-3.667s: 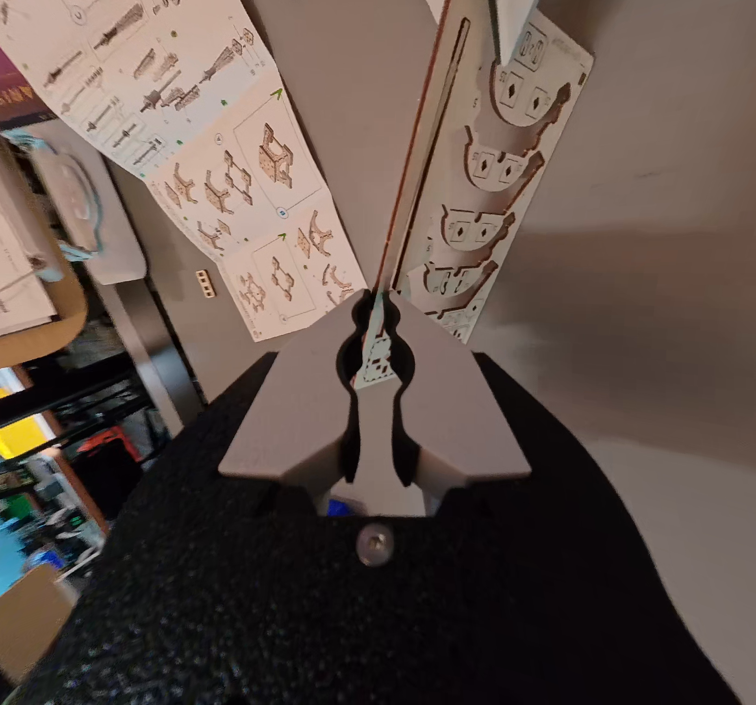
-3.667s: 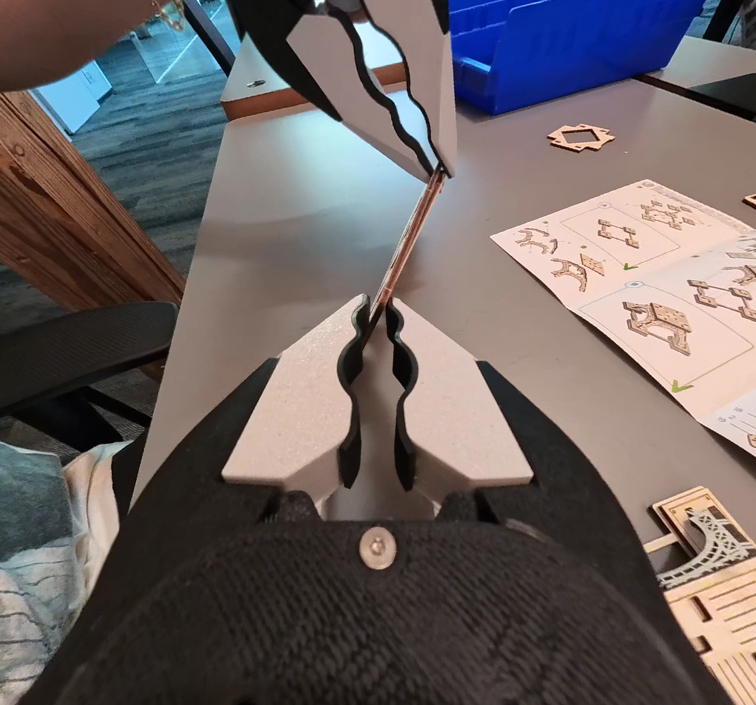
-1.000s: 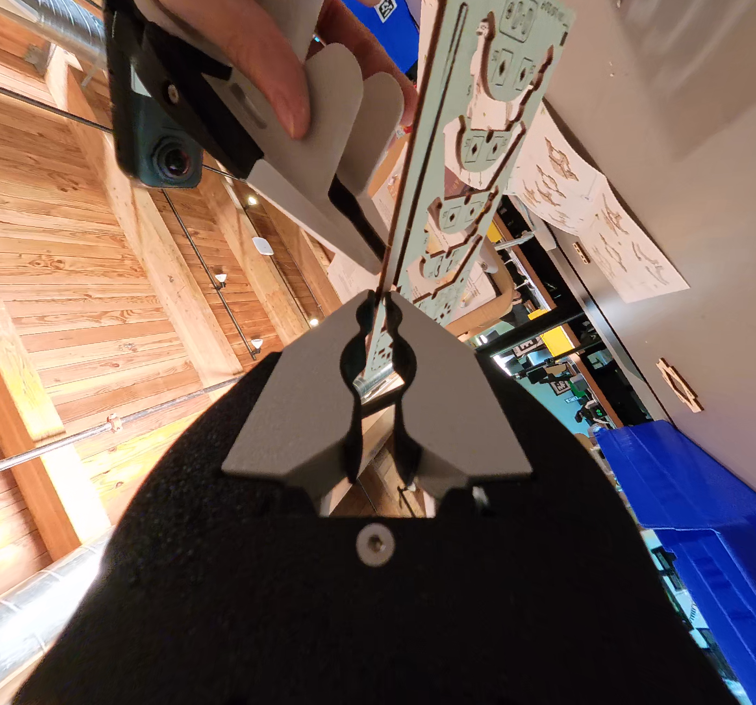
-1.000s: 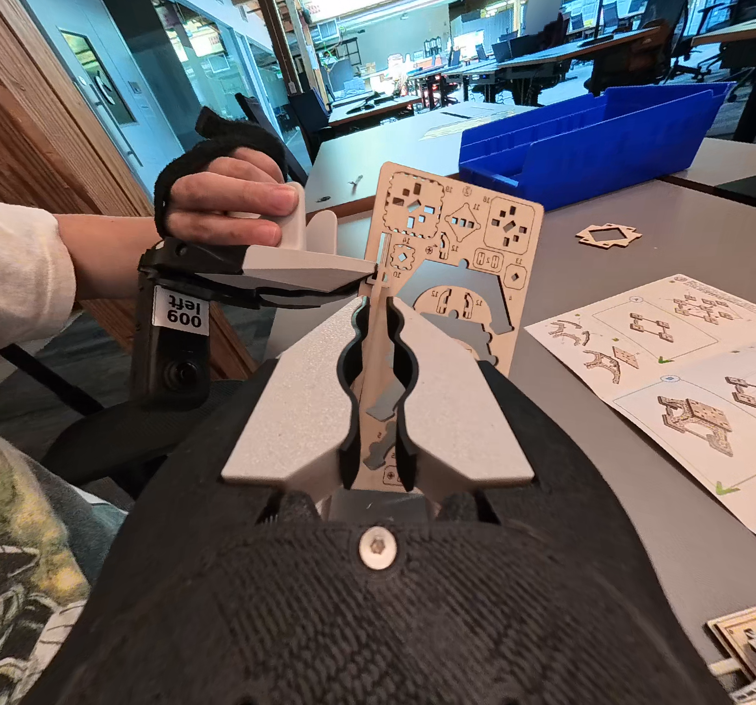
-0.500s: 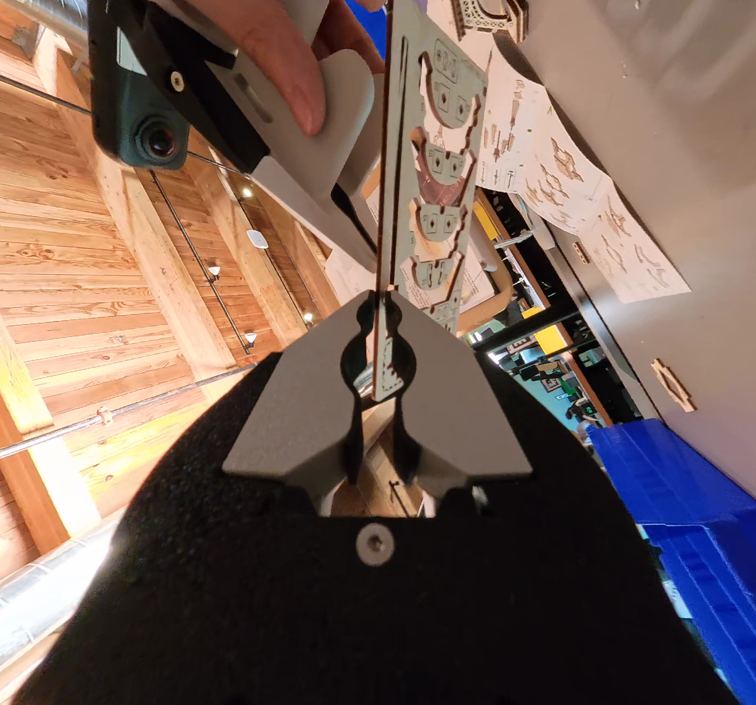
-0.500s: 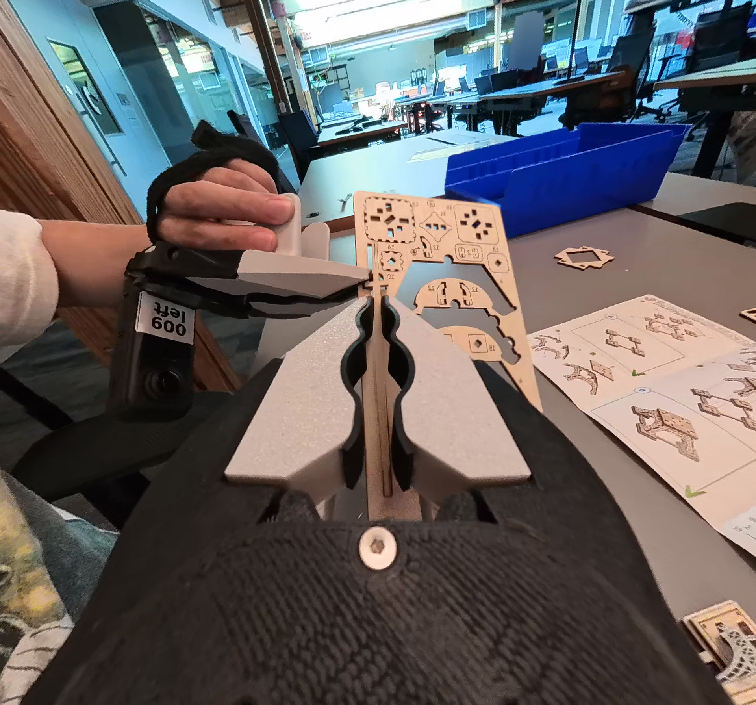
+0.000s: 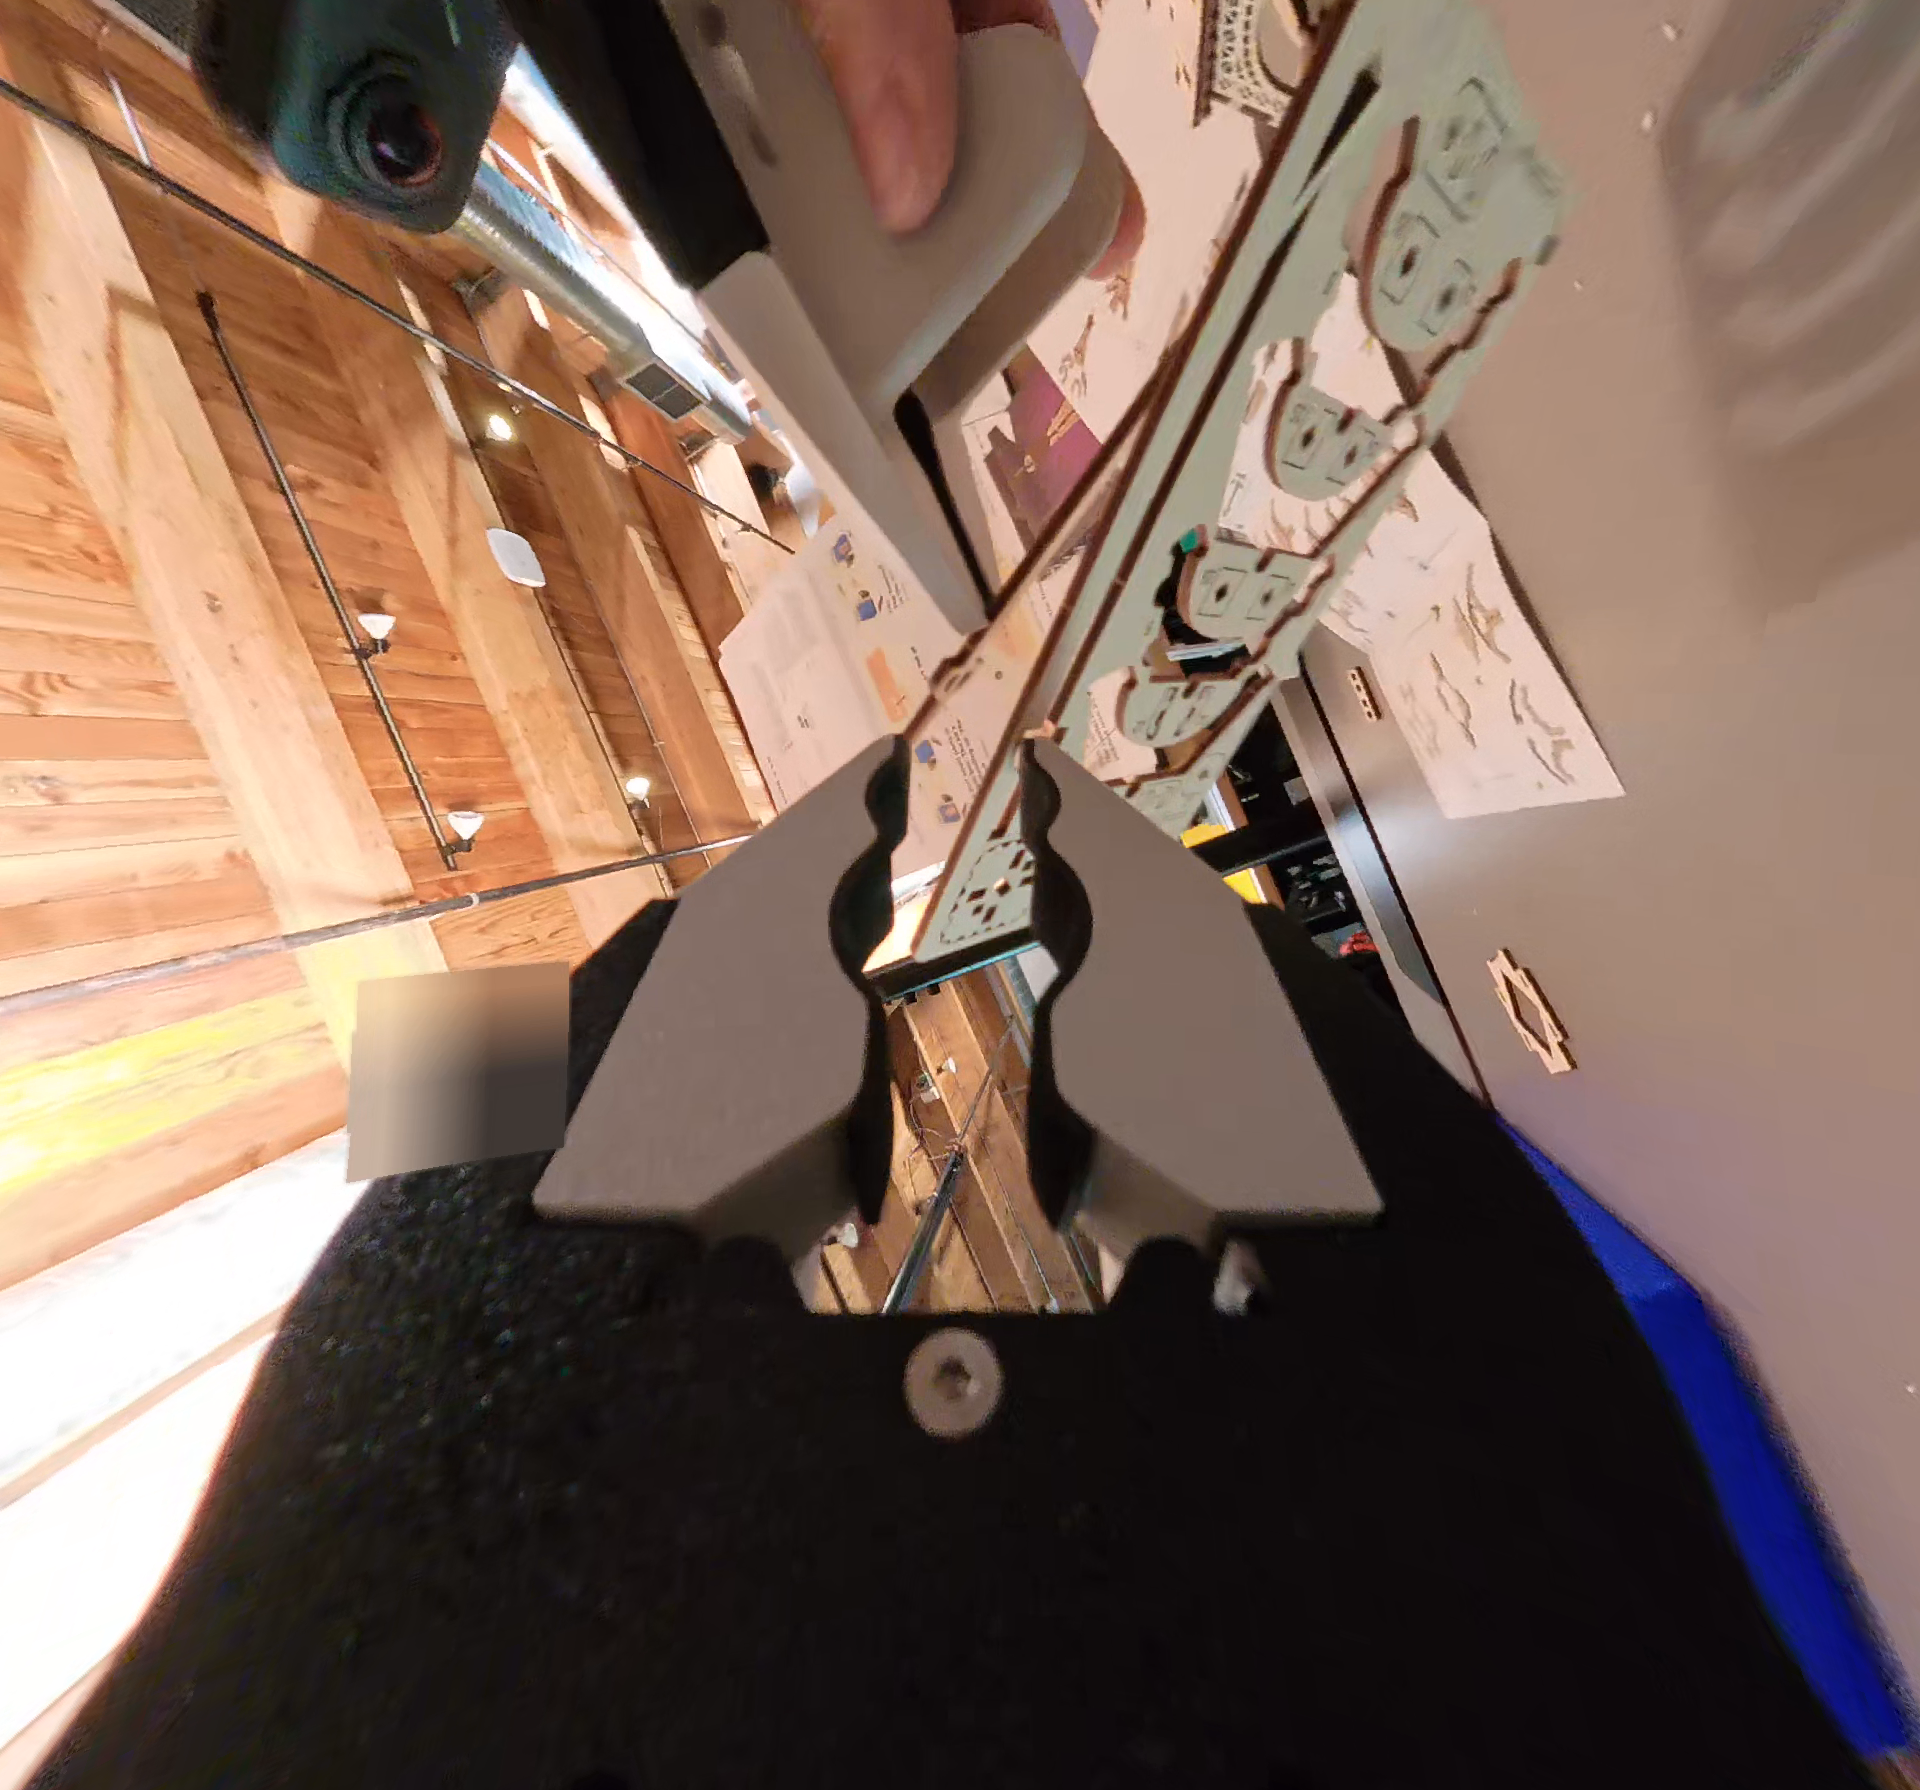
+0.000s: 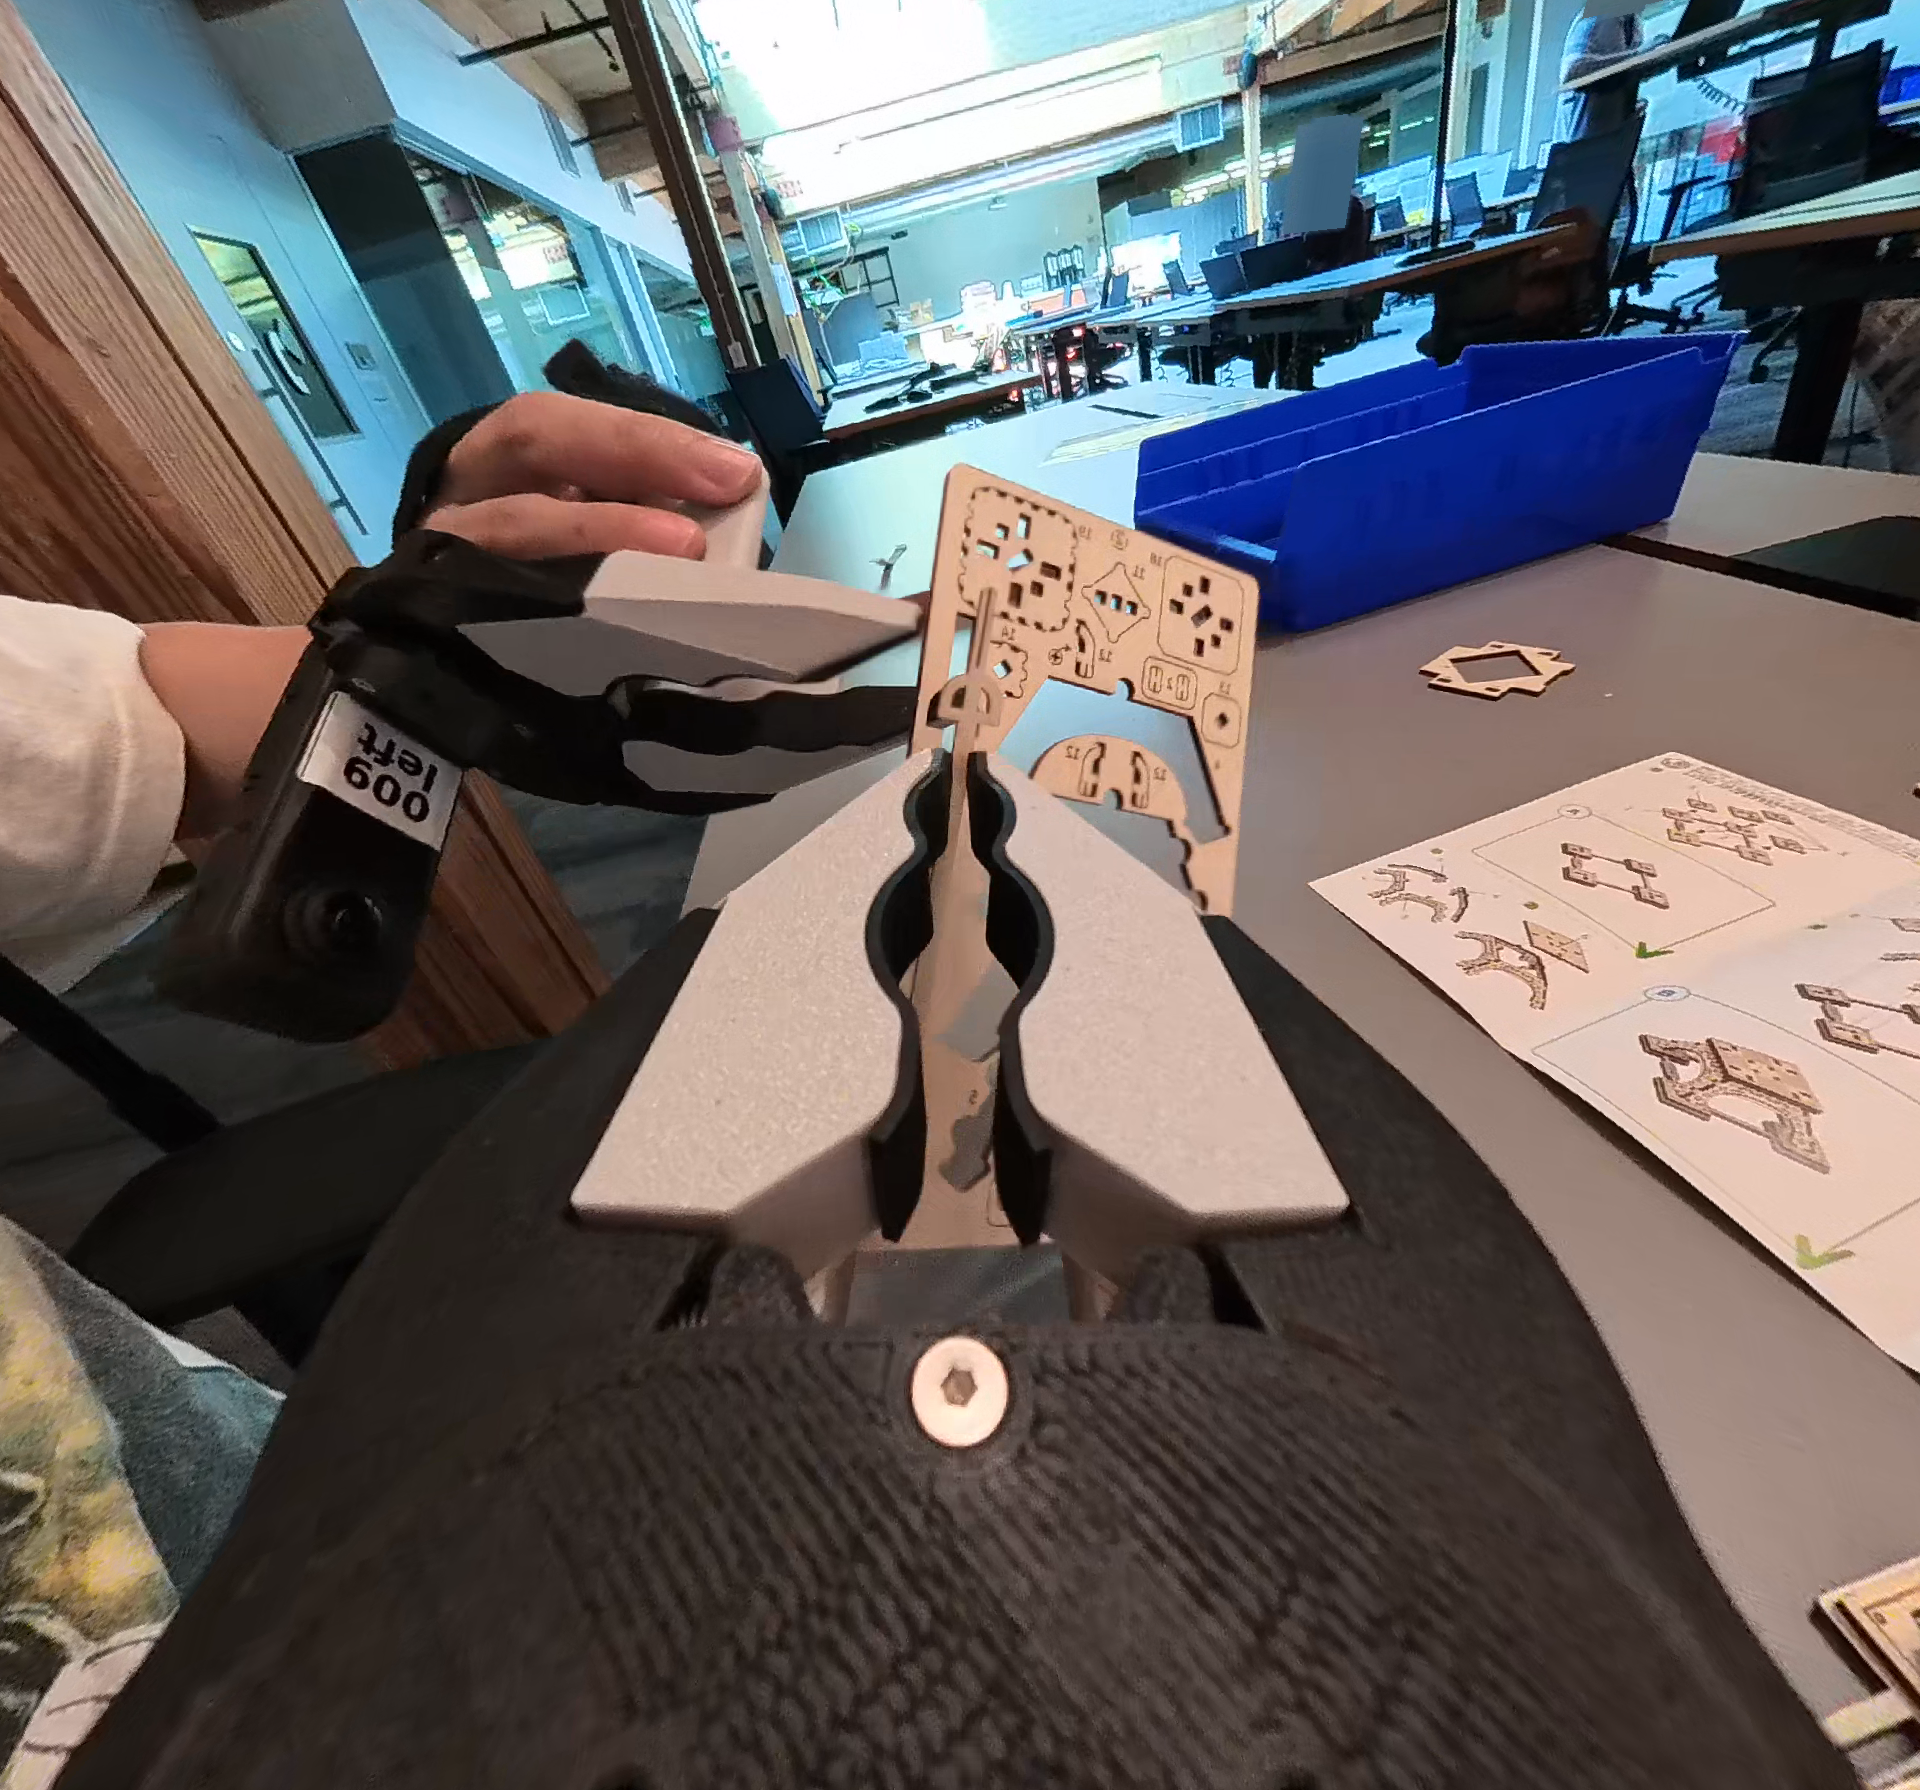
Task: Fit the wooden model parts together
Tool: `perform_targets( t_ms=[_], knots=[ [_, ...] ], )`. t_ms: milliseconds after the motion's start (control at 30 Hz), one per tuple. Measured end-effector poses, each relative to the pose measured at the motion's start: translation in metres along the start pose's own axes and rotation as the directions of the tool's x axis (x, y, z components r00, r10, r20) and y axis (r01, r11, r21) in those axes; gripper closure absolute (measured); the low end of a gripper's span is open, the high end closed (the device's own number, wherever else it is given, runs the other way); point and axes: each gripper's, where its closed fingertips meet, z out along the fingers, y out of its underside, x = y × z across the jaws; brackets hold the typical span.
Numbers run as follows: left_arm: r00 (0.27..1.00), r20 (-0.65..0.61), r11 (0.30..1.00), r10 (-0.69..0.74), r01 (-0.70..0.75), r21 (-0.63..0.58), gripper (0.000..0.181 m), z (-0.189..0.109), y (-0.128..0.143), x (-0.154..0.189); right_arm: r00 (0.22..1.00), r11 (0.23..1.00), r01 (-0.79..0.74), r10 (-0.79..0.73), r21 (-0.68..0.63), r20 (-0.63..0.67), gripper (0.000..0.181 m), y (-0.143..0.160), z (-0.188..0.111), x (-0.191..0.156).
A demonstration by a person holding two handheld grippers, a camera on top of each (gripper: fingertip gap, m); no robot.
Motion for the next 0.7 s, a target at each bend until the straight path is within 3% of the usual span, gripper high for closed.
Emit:
perform_targets(
  t_ms=[200, 267, 500, 700],
  knots=[
    [0.999, -0.014, 0.999, 0.047, -0.047, 0.000, 0.166, 0.001, 0.000, 0.009, 1.000, 1.000, -0.017, 0.017, 0.014, -0.013, 0.180, -0.001, 0.000, 0.005],
    [0.998, -0.016, 0.998, 0.067, -0.067, -0.004, 0.178, 0.001, 0.001, 0.013, 0.998, 0.998, -0.055, 0.056, 0.043, -0.012, 0.181, -0.004, -0.002, 0.008],
    [0.989, -0.026, 0.989, 0.143, -0.143, -0.024, 0.179, 0.003, 0.004, 0.020, 0.994, 0.988, -0.101, 0.105, 0.115, -0.036, 0.180, -0.012, -0.013, 0.020],
    [0.994, -0.016, 0.993, 0.108, -0.108, -0.052, 0.179, -0.001, 0.012, 0.025, 0.989, 0.974, -0.105, 0.124, 0.200, -0.085, 0.180, -0.027, -0.033, 0.034]
  ],
)
